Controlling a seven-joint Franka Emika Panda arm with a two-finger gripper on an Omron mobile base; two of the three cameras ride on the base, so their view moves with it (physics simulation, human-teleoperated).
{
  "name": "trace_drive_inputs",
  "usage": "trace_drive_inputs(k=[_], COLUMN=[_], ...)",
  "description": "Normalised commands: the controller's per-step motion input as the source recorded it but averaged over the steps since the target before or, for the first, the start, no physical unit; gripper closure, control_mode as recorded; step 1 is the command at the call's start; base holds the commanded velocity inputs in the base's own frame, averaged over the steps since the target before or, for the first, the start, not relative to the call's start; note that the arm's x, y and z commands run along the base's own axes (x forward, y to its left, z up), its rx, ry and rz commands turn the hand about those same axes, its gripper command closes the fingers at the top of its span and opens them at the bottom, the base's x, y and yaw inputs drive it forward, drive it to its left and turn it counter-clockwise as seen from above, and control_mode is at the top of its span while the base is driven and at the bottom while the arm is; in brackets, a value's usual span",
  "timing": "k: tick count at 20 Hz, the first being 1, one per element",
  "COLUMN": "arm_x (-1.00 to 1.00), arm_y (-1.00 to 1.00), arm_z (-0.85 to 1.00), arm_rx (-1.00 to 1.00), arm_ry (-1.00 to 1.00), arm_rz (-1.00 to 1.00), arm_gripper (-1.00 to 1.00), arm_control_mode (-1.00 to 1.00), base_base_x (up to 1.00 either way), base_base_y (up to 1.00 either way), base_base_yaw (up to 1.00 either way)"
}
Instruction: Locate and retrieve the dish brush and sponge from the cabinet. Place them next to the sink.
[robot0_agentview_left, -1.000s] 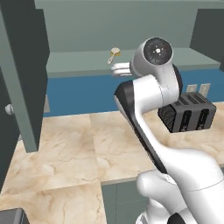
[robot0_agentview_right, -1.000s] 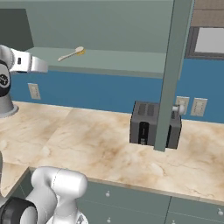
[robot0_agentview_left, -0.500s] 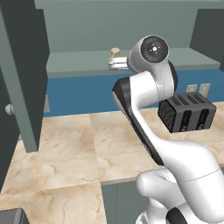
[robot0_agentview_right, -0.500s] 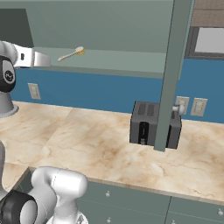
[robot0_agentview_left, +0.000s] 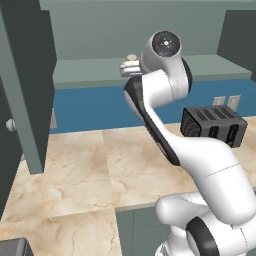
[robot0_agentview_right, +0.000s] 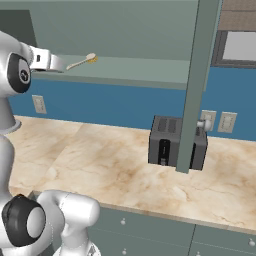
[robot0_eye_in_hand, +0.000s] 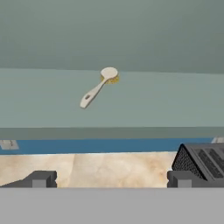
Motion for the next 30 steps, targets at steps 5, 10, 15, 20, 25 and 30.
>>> trace_drive_inputs(k=[5,10,15,20,25,30], arm_x=[0.47,0.43,0.42,0.38,0.33,0.39], arm_y=[0.0,0.0,0.0,0.01,0.09,0.15], arm_z=[-0.1,-0.11,-0.08,-0.02,-0.01,-0.03], arm_rx=[0.0,0.0,0.0,0.0,0.0,0.0], arm_ry=[-0.04,-0.04,0.0,0.0,0.0,0.0], arm_rz=[0.0,0.0,0.0,0.01,0.01,0.0], arm_gripper=[-1.0,-1.0,-1.0,-1.0,-1.0,-1.0], arm_control_mode=[-1.0,-1.0,-1.0,-1.0,-1.0,-1.0], base_base_x=[0.0,0.0,0.0,0.0,0.0,0.0], base_base_y=[0.0,0.0,0.0,0.0,0.0,0.0], base_base_yaw=[0.0,0.0,0.0,0.0,0.0,0.0])
